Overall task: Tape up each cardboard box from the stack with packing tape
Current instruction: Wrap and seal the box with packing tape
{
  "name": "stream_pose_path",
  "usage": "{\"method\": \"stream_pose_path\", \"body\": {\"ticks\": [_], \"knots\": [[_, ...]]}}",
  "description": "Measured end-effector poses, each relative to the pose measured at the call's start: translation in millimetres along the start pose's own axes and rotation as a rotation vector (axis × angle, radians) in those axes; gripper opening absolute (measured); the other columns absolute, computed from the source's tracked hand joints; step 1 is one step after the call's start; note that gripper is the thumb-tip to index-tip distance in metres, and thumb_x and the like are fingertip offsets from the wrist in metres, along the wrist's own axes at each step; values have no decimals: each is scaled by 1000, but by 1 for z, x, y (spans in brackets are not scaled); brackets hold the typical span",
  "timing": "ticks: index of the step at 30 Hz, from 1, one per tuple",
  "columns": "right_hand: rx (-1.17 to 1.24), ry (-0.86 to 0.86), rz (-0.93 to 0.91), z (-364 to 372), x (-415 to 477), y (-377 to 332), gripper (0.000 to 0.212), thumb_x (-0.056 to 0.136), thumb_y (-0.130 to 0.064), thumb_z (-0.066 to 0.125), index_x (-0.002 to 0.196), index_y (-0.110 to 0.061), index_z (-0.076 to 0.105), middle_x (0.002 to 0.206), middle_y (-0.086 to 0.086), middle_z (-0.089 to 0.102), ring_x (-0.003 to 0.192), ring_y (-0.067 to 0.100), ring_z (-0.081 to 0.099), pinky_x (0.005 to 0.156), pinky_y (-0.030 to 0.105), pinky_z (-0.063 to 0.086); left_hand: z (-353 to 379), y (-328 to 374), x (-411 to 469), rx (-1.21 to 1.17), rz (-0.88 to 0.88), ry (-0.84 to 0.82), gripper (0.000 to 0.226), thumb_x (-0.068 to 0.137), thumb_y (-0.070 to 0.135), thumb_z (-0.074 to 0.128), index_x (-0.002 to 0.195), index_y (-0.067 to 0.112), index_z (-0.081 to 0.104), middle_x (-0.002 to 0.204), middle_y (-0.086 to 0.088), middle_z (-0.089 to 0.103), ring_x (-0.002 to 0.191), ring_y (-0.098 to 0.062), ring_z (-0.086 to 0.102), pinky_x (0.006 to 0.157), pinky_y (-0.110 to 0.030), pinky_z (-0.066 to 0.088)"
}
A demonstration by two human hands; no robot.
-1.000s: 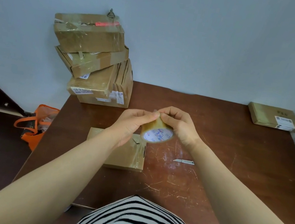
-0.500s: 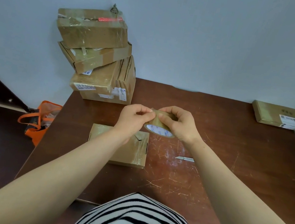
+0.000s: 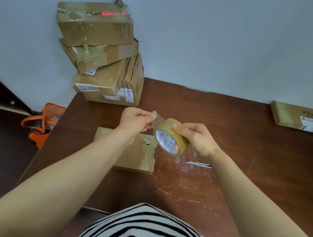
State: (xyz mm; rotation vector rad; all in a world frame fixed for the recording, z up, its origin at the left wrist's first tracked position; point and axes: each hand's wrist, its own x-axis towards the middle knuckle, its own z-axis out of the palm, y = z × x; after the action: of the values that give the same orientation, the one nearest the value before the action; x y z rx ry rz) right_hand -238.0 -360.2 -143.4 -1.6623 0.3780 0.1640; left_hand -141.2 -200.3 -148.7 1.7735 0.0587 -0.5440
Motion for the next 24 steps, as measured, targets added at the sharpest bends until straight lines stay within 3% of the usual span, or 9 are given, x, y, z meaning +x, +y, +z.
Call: {"method": "stream_pose_path", "body": {"ticks": [2,4,8,10,13,16,20,24], "knots": [[-23,-45,6,-10,-5,5,41,88,-29,63,81,12,61,69,9,58,64,13,53,65,19,44,9,-1,2,-35,-56,4,5,88,13,68,85,11,66,74,-2,66,66,-11,63,72,-24,52],[-4,-50,33,-18,-9,12,38,89,-29,62,84,8,64,68,5,62,63,10,55,69,21,44,14,-2,7,-45,-90,15,6,88,14,69,84,12,65,75,-3,66,67,-11,63,76,-26,53],[-69,51,102,-42,-11,21,47,82,-46,64,75,1,64,53,1,57,50,9,52,59,21,43,17,-1,19,-66,-122,60,10,87,14,70,80,13,63,77,-3,67,69,-10,64,71,-22,54],[-63,10,99,-57,-15,25,38,81,-42,65,70,-5,65,56,3,58,54,11,53,62,16,43,23,-1,24,-68,-132,83,8,87,14,70,82,14,64,77,-2,67,69,-9,64,71,-22,54],[-45,4,127,-78,-15,33,30,89,-29,62,65,-12,63,63,2,57,62,12,51,66,22,38,35,0,33,-81,-157,113,6,87,13,70,87,12,64,79,-2,67,70,-9,64,72,-22,54],[-150,100,175,-108,-8,43,40,84,-41,66,56,-14,58,50,-7,50,49,6,44,59,21,36,45,-1,42,-105,-195,171,6,88,12,69,86,11,64,81,-3,67,73,-10,65,73,-21,55],[-99,89,205,-150,-2,51,44,73,-47,69,75,-3,66,67,3,57,65,14,51,71,26,39,60,-7,49,-116,-225,226,6,90,13,66,86,12,62,79,-1,66,70,-8,64,68,-19,52],[-439,105,287,-177,18,66,42,78,-49,72,80,-7,68,72,-1,60,70,11,54,67,27,44,78,-15,51,-108,-260,296,8,89,14,67,84,14,61,80,-2,67,68,-7,64,56,-18,45]]}}
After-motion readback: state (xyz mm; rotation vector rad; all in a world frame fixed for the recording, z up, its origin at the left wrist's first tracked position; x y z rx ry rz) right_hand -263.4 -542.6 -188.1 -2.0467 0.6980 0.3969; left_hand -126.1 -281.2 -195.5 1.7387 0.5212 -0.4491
